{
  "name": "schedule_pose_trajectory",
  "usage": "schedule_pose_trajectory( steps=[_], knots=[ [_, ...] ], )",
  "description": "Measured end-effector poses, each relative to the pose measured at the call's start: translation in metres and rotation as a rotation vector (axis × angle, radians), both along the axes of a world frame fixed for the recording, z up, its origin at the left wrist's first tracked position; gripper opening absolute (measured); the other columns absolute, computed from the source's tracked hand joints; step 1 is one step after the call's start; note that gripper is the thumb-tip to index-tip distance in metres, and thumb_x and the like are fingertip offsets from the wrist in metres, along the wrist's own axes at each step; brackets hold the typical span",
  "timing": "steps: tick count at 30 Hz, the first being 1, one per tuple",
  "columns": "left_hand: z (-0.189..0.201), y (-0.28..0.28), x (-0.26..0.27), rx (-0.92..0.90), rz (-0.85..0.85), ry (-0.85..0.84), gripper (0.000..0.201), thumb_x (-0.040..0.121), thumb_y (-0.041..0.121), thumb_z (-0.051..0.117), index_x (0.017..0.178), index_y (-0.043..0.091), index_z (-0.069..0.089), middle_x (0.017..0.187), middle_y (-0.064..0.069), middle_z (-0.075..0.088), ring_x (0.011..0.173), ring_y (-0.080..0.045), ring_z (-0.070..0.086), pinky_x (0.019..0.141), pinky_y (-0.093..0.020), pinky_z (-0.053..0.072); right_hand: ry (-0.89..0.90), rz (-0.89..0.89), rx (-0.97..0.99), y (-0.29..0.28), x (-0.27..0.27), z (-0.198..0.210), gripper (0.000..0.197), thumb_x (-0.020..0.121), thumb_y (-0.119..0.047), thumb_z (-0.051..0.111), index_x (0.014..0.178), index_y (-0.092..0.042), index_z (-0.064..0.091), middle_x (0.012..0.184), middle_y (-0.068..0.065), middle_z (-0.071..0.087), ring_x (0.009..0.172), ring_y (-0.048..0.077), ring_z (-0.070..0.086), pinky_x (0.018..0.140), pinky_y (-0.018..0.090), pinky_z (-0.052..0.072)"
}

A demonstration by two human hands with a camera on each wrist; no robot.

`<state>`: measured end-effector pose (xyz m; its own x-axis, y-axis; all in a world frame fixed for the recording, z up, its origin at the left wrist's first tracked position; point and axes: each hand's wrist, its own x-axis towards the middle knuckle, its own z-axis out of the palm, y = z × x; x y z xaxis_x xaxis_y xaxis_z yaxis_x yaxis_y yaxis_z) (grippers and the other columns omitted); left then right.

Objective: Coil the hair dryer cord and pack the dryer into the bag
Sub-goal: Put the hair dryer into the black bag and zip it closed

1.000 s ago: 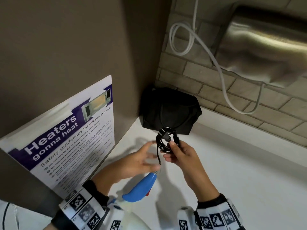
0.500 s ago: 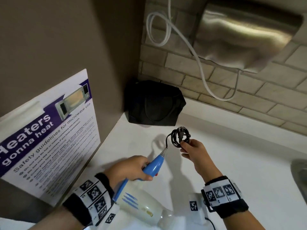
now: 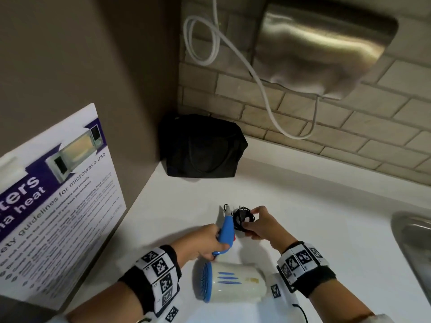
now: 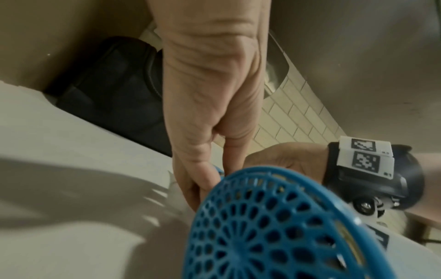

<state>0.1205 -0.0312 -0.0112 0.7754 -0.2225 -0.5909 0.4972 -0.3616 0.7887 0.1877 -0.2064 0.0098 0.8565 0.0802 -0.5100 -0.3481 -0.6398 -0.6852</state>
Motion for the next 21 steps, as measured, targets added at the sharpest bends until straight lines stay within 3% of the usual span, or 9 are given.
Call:
schedule_pose_trajectory(
  steps=[4, 6, 8, 13, 17, 19, 21],
  knots=[
    [0.0, -0.002, -0.001, 0.002, 0.011, -0.003, 0.038, 0.089, 0.02, 0.061, 0.123, 0.007, 0.049, 0.098, -0.002, 0.057, 0.083, -0.013, 0.057, 0.062, -0.019, 0.051, 0.065, 0.162, -0.128, 0.0, 0.0, 0.004, 0.037, 0.087, -0.019, 0.06, 0.114, -0.014, 0.035, 0.079, 0.009, 0.069, 0.062, 0.017, 0.062, 0.057, 0.024, 0.05],
    [0.002, -0.002, -0.002, 0.037, -0.004, -0.034, 0.034, 0.089, 0.022, 0.06, 0.118, 0.008, 0.049, 0.087, 0.002, 0.056, 0.073, -0.008, 0.056, 0.052, -0.012, 0.047, 0.07, 0.238, -0.181, 0.002, -0.001, 0.008, 0.032, 0.089, -0.02, 0.056, 0.113, -0.013, 0.037, 0.081, 0.008, 0.069, 0.063, 0.017, 0.062, 0.06, 0.025, 0.049],
    [0.002, -0.002, -0.002, 0.015, 0.016, -0.018, 0.026, 0.09, 0.021, 0.059, 0.111, 0.011, 0.05, 0.08, 0.005, 0.053, 0.068, -0.005, 0.053, 0.047, -0.012, 0.045, 0.037, 0.294, -0.24, 0.004, 0.0, 0.011, 0.026, 0.09, -0.024, 0.054, 0.11, -0.015, 0.041, 0.081, 0.005, 0.069, 0.064, 0.016, 0.062, 0.06, 0.025, 0.049],
    [0.005, 0.003, -0.006, 0.012, 0.045, 0.001, 0.037, 0.09, 0.022, 0.059, 0.122, 0.008, 0.047, 0.099, -0.002, 0.055, 0.083, -0.013, 0.056, 0.052, -0.015, 0.049, -0.064, 0.375, -0.358, 0.005, 0.003, 0.022, 0.02, 0.091, -0.029, 0.051, 0.108, -0.019, 0.05, 0.074, -0.003, 0.066, 0.063, 0.011, 0.062, 0.057, 0.022, 0.047],
    [0.004, 0.013, -0.011, 0.053, 0.058, -0.016, 0.043, 0.092, 0.031, 0.055, 0.13, 0.013, 0.043, 0.121, -0.01, 0.06, 0.094, -0.02, 0.062, 0.074, -0.027, 0.053, -0.143, 0.424, -0.365, 0.011, 0.001, 0.038, 0.016, 0.091, -0.029, 0.05, 0.1, -0.018, 0.059, 0.08, 0.002, 0.071, 0.072, 0.015, 0.066, 0.062, 0.023, 0.048],
    [0.004, 0.021, -0.015, 0.057, 0.077, -0.027, 0.048, 0.093, 0.032, 0.052, 0.135, 0.015, 0.038, 0.123, -0.007, 0.059, 0.1, -0.02, 0.063, 0.079, -0.027, 0.053, -0.195, 0.442, -0.36, 0.018, 0.0, 0.047, 0.015, 0.091, -0.031, 0.05, 0.094, -0.02, 0.06, 0.083, 0.002, 0.07, 0.079, 0.018, 0.067, 0.063, 0.024, 0.048],
    [0.006, 0.03, -0.019, 0.075, 0.105, -0.072, 0.046, 0.093, 0.033, 0.051, 0.135, 0.016, 0.039, 0.117, -0.004, 0.059, 0.103, -0.02, 0.062, 0.083, -0.029, 0.053, -0.268, 0.464, -0.356, 0.027, 0.004, 0.055, 0.016, 0.091, -0.032, 0.051, 0.101, -0.021, 0.059, 0.091, 0.001, 0.069, 0.085, 0.018, 0.065, 0.068, 0.026, 0.049]
  ],
)
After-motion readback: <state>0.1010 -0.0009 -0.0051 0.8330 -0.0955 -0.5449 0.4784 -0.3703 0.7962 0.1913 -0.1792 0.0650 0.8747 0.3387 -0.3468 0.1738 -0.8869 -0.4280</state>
